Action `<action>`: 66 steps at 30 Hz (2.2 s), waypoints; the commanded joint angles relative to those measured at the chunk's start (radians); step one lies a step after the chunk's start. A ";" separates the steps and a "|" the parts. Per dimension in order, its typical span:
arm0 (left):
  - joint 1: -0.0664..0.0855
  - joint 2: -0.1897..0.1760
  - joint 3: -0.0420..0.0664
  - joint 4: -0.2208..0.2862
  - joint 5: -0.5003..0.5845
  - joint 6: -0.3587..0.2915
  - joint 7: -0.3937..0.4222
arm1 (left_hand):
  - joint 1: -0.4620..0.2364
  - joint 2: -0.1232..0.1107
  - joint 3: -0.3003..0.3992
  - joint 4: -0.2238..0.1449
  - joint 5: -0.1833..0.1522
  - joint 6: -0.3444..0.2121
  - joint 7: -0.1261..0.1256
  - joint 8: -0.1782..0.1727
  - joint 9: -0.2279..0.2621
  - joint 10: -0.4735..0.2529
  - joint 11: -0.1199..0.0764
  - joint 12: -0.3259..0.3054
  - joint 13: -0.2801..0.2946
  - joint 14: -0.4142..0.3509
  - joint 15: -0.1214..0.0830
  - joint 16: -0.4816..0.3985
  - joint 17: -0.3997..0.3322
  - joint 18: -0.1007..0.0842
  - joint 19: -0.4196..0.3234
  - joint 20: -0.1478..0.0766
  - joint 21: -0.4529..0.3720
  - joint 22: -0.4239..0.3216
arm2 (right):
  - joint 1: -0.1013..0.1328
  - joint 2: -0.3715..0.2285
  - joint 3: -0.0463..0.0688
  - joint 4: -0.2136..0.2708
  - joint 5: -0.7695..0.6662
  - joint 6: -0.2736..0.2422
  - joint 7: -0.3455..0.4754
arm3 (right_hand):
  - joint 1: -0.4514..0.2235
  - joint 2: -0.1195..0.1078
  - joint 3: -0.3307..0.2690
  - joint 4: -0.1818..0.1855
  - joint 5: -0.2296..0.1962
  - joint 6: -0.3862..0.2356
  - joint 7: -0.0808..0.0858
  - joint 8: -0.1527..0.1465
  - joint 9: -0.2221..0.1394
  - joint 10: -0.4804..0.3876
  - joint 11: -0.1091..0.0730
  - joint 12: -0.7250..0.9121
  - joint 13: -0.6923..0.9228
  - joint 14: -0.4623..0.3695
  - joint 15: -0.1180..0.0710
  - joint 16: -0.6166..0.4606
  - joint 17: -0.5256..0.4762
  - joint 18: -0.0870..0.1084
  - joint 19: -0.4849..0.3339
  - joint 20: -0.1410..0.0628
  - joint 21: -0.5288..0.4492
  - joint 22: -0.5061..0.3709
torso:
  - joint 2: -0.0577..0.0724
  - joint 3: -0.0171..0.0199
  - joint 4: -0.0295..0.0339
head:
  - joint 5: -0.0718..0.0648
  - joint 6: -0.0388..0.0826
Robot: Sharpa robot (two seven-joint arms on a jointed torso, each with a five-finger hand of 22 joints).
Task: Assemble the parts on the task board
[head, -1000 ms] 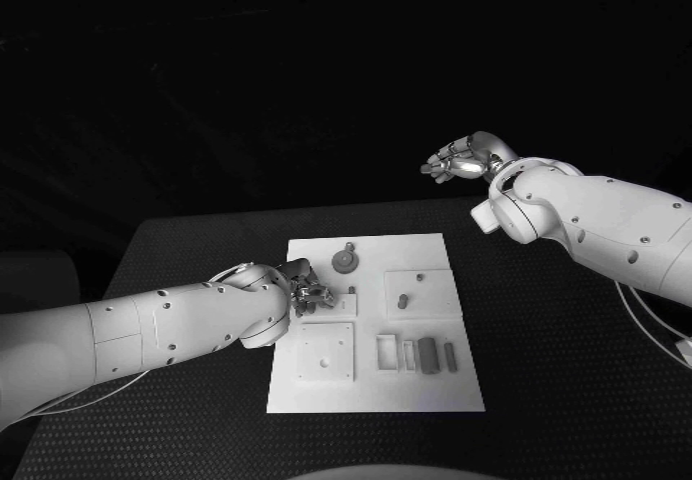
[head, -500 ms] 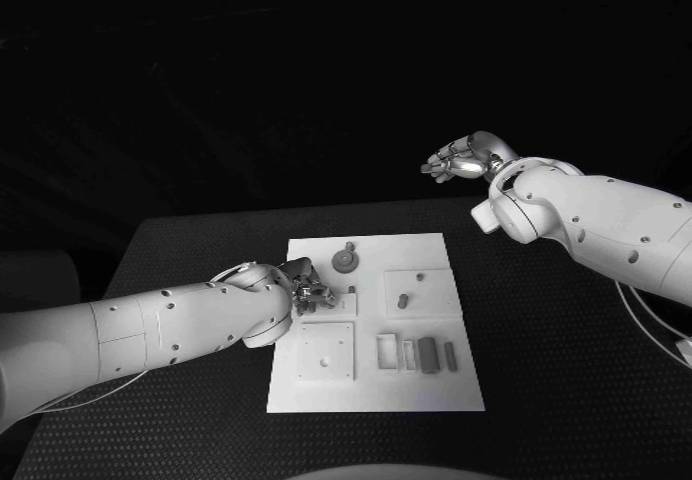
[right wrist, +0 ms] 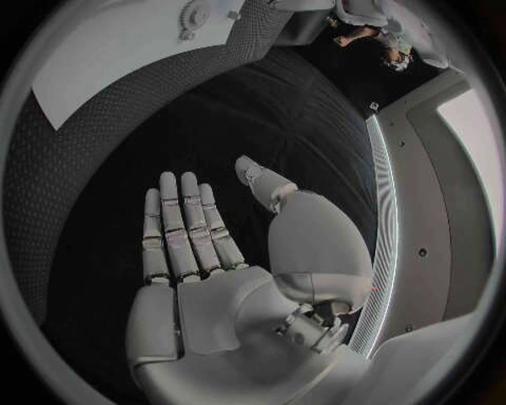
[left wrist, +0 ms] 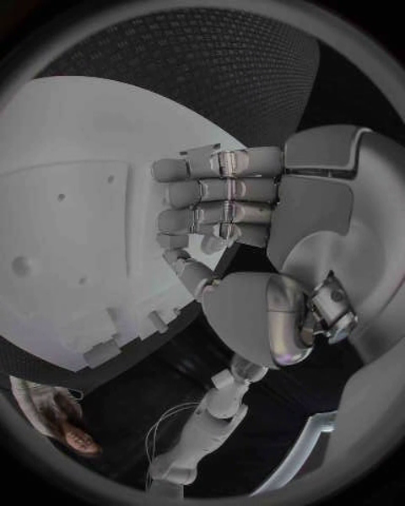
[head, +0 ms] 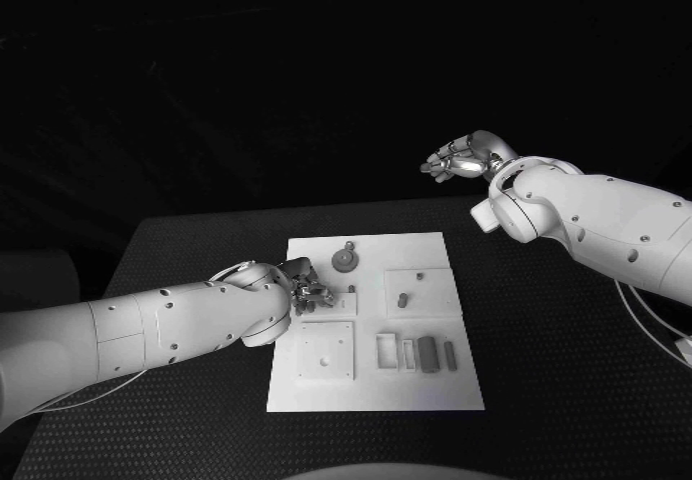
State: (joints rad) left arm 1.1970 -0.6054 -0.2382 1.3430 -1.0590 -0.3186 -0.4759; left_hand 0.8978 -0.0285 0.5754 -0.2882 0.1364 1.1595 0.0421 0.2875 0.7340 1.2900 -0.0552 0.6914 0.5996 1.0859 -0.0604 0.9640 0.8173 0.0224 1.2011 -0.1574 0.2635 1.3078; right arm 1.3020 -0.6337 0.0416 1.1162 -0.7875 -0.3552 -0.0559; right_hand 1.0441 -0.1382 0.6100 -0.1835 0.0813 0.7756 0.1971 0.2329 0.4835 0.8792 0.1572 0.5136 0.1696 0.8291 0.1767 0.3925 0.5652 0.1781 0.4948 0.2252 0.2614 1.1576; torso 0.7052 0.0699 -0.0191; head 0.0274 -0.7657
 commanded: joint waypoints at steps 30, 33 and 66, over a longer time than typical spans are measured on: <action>-0.001 0.003 0.000 -0.004 0.021 0.020 -0.002 | -0.063 -0.030 -0.041 0.071 -0.029 0.002 0.003 -0.004 0.003 -0.006 -0.003 0.003 -0.008 -0.010 -0.003 0.008 -0.015 0.014 0.003 -0.004 -0.013 0.020 | -0.001 0.000 0.000 0.000 0.000 0.012 0.010 | -0.003 -0.005 -0.002 0.007 -0.002 -0.009 0.024 0.004 -0.002 -0.002 0.006 -0.003 -0.004 -0.009 -0.002 -0.007 0.003 -0.015 -0.006 0.000 -0.008 0.006 | 0.000 0.0009 -0.0003 | 0.000 0.001; -0.001 0.004 0.000 -0.005 0.022 0.021 -0.001 | -0.088 -0.042 -0.045 0.089 -0.044 0.001 0.003 -0.006 0.003 -0.007 -0.003 0.004 -0.010 -0.012 -0.004 0.010 -0.018 0.015 0.002 -0.005 -0.016 0.020 | -0.001 0.000 0.000 0.000 0.000 0.012 0.010 | -0.003 -0.005 -0.002 0.007 -0.002 -0.009 0.024 0.004 -0.003 -0.002 0.006 -0.003 -0.005 -0.010 -0.002 -0.007 0.003 -0.015 -0.006 0.000 -0.008 0.006 | 0.000 0.0007 -0.0006 | -0.001 0.002; -0.001 0.008 0.000 -0.015 0.020 0.021 0.001 | -0.096 -0.044 -0.041 0.098 -0.052 0.002 0.002 -0.006 0.004 -0.007 -0.004 0.006 -0.011 -0.013 -0.005 0.014 -0.021 0.016 0.003 -0.006 -0.017 0.021 | -0.001 0.001 0.000 -0.001 0.000 0.014 0.010 | -0.002 -0.005 -0.003 0.009 -0.002 -0.009 0.024 0.005 -0.004 -0.002 0.006 -0.002 -0.008 -0.016 0.000 -0.011 0.004 -0.016 -0.007 0.000 -0.011 0.011 | 0.001 0.0004 -0.0009 | -0.004 0.001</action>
State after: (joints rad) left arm 1.1962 -0.5999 -0.2384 1.3261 -1.0419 -0.3070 -0.4801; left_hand 0.8058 -0.0745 0.5317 -0.1947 0.0897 1.1584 0.0416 0.2855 0.7377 1.2861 -0.0588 0.6913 0.5897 1.0786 -0.0676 0.9718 0.7980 0.0219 1.2044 -0.1608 0.2525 1.3081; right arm 1.3017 -0.6335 0.0416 1.1149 -0.7855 -0.3536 -0.0559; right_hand 1.0441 -0.1382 0.6072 -0.1807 0.0813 0.7735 0.1992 0.2329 0.4801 0.8792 0.1572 0.5136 0.1631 0.8220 0.1770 0.3851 0.5675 0.1783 0.4949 0.2252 0.2574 1.1678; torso 0.7057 0.0701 -0.0201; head 0.0243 -0.7631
